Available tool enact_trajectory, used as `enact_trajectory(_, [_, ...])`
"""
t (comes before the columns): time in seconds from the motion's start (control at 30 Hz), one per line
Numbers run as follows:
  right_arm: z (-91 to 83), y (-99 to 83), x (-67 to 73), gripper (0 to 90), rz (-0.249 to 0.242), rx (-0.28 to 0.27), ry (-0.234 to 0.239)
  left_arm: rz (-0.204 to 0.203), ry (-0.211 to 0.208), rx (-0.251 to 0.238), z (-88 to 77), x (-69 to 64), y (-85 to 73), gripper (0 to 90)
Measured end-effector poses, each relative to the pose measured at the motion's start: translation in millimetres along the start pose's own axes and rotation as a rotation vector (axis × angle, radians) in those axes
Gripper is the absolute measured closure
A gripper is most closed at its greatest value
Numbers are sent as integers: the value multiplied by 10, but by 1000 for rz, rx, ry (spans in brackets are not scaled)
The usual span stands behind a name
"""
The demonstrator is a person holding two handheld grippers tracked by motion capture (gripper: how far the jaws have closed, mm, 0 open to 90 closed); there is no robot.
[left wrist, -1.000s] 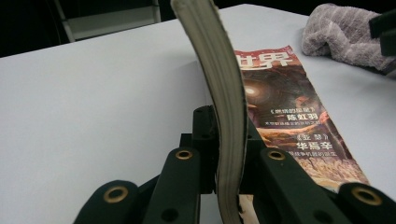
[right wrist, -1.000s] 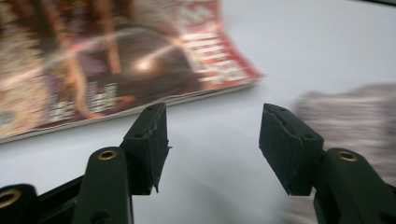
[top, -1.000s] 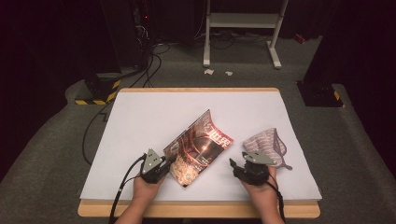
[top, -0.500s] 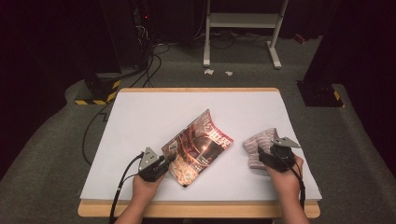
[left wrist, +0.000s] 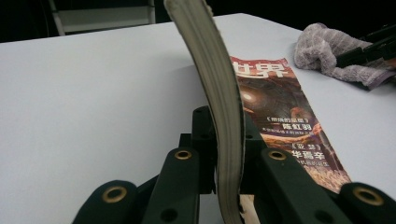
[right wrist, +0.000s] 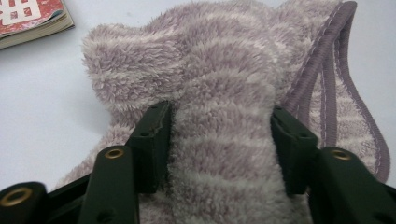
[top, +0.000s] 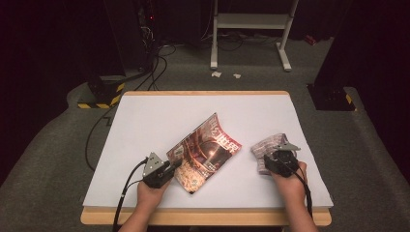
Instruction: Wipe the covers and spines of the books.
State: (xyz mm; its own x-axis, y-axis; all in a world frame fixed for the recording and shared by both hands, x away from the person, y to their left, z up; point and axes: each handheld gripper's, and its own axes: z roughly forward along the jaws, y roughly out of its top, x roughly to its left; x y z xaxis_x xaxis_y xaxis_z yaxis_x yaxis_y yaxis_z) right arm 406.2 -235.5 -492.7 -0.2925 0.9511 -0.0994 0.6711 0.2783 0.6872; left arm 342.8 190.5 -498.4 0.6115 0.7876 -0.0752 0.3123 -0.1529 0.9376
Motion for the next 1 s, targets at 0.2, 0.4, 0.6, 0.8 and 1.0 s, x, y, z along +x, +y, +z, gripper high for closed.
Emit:
enact_trajectory(0.2, [-2,16,-11,639,-6,9,5,-3,0,-1,0,0,0,818])
enact_trajectory(0.4, [-1,7,-9,728,-27,-6,-5,-5,1,-4,1,1,1,818])
enact_trajectory(0.6, [-233,103,26,736,-16,-131,17,-7,4,-5,2,2,1,818])
enact_trajectory(0.8, [-540,412,299,726,-41,-273,107,25,10,-15,-4,-24,-2,819])
enact_trajectory(1.0, [-596,751,712,722,-80,-332,228,63,7,-28,-16,-53,-6,821])
